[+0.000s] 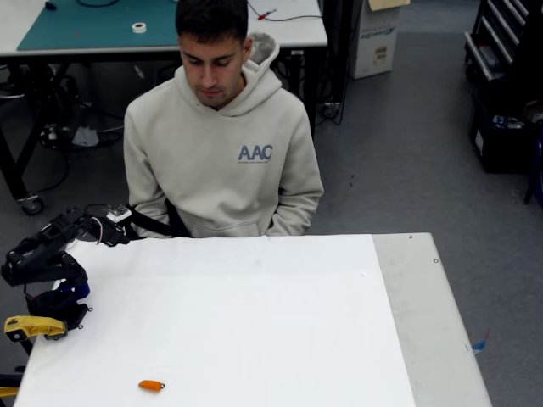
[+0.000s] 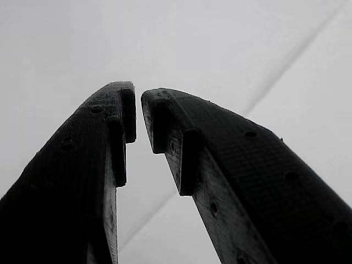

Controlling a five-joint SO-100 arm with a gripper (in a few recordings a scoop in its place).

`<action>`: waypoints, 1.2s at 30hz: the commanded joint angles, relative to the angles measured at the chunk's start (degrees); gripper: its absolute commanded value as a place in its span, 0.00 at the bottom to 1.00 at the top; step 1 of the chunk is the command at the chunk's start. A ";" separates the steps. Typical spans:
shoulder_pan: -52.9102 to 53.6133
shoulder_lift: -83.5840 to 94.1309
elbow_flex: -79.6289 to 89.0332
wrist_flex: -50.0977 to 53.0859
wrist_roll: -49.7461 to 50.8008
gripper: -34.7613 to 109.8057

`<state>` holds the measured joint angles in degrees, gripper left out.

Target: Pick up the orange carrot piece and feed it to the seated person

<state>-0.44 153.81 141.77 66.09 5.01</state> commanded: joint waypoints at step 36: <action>63.63 -49.48 -30.32 -1.05 -11.69 0.22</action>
<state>59.68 103.80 115.14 66.01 -3.08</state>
